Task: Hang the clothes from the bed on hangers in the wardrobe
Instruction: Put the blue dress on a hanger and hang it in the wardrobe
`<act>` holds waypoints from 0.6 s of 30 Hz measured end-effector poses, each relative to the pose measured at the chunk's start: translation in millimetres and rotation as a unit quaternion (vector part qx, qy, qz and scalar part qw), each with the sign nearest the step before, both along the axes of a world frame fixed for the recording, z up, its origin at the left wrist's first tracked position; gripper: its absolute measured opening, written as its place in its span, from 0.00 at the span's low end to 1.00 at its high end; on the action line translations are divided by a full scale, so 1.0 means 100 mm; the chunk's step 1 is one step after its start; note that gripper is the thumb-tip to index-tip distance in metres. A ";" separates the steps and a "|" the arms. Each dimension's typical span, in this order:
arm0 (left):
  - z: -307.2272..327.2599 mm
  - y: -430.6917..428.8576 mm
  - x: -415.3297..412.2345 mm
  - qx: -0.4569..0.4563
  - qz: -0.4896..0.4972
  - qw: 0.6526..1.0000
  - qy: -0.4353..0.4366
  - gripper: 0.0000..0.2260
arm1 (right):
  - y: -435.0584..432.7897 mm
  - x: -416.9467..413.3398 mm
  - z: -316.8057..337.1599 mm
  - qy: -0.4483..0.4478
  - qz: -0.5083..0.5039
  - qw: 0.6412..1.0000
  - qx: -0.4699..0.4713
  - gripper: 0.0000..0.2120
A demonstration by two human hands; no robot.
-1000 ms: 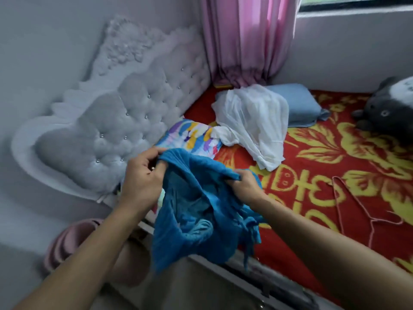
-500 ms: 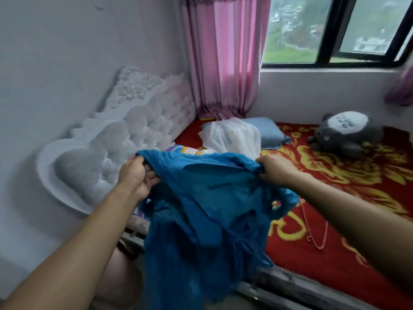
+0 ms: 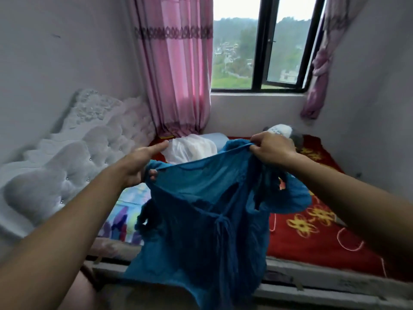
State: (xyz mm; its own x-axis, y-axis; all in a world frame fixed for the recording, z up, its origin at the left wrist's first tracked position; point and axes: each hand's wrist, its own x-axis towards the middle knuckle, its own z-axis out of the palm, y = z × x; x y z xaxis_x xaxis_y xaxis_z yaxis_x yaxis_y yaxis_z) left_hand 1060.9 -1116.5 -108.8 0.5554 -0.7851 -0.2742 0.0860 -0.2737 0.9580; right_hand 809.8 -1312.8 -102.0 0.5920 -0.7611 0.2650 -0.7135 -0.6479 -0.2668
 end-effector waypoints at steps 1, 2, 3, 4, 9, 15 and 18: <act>0.08 -0.01 -0.04 0.004 -0.027 0.998 -0.050 0.29 | -0.02 -0.08 0.04 -0.023 -0.004 0.999 -0.039 0.11; 0.17 -0.03 -0.07 0.003 -0.054 0.994 -0.092 0.29 | -0.07 -0.15 0.07 -0.062 0.009 0.997 -0.051 0.12; 0.24 -0.04 -0.08 0.009 -0.091 0.986 -0.137 0.28 | -0.13 -0.22 0.10 -0.111 0.034 0.993 -0.037 0.13; 0.32 -0.04 -0.12 0.025 -0.136 0.969 -0.203 0.25 | -0.19 -0.26 0.13 -0.156 0.062 0.986 0.001 0.14; 0.31 -0.36 -0.08 0.140 -0.116 0.800 -0.572 0.08 | -0.38 -0.35 0.12 -0.293 0.097 0.934 0.181 0.15; -0.32 -0.90 0.01 -0.016 -0.005 0.990 -0.140 0.09 | -0.90 -0.64 -0.30 -0.035 0.119 0.899 0.420 0.11; -0.74 -1.31 -0.02 0.010 -0.041 0.983 -0.179 0.07 | -1.17 -0.65 -0.53 0.013 0.165 0.815 0.555 0.06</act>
